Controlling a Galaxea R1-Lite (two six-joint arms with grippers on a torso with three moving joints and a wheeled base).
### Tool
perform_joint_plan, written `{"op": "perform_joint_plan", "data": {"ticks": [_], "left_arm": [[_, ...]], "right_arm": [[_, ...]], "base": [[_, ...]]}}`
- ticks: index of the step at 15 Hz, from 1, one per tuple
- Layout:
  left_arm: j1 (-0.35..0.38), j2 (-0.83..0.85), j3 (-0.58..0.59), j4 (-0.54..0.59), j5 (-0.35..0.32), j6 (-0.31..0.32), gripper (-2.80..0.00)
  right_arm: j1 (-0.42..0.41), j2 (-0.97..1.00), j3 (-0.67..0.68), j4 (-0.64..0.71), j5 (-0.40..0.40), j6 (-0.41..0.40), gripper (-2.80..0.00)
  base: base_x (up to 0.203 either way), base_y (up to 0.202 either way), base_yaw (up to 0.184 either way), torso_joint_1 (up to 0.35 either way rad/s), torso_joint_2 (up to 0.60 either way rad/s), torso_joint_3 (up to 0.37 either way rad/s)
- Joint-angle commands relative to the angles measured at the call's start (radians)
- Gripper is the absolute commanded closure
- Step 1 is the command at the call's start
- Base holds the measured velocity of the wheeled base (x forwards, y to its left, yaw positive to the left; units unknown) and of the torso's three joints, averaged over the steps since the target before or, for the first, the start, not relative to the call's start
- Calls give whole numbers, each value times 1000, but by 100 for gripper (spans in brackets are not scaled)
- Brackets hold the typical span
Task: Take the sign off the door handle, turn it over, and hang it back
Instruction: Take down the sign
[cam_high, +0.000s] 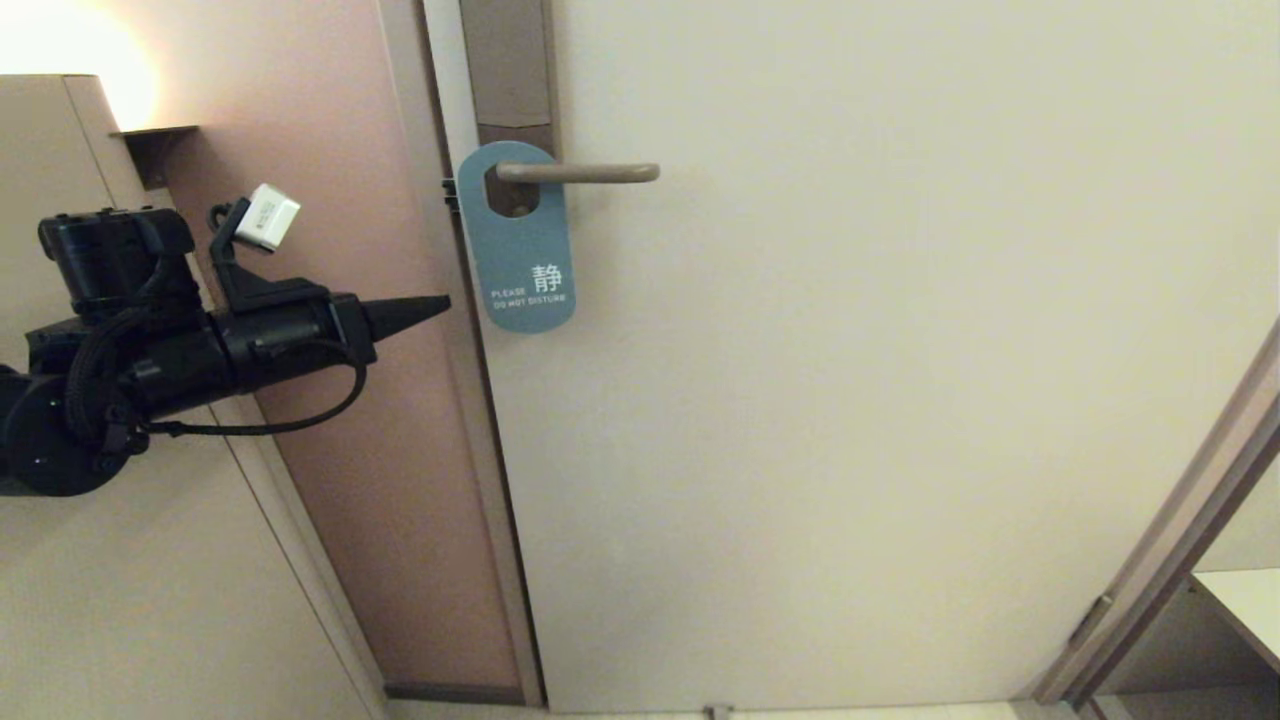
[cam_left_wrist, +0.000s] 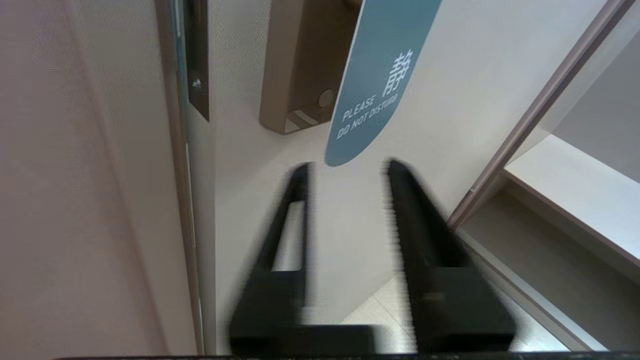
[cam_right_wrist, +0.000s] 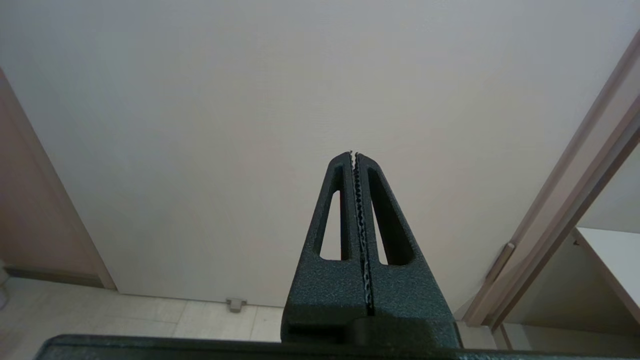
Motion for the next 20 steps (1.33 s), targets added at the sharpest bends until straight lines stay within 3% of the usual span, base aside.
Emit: {"op": "perform_joint_plan", "data": {"ticks": [1,9,20], "left_arm": [[-7,7,-3,-4,-4,-1,-280],[-13,46,-64,-5,-54,-2,-280],[-13,174,-218,-5,-244,-12,-280]], "right_arm": [[1,2,0,0,1,-1,0],[1,2,0,0,1,-1,0],[1,2,0,0,1,-1,0]], "base": [[0,0,0,0,0,0],[0,0,0,0,0,0],[0,0,0,0,0,0]]}}
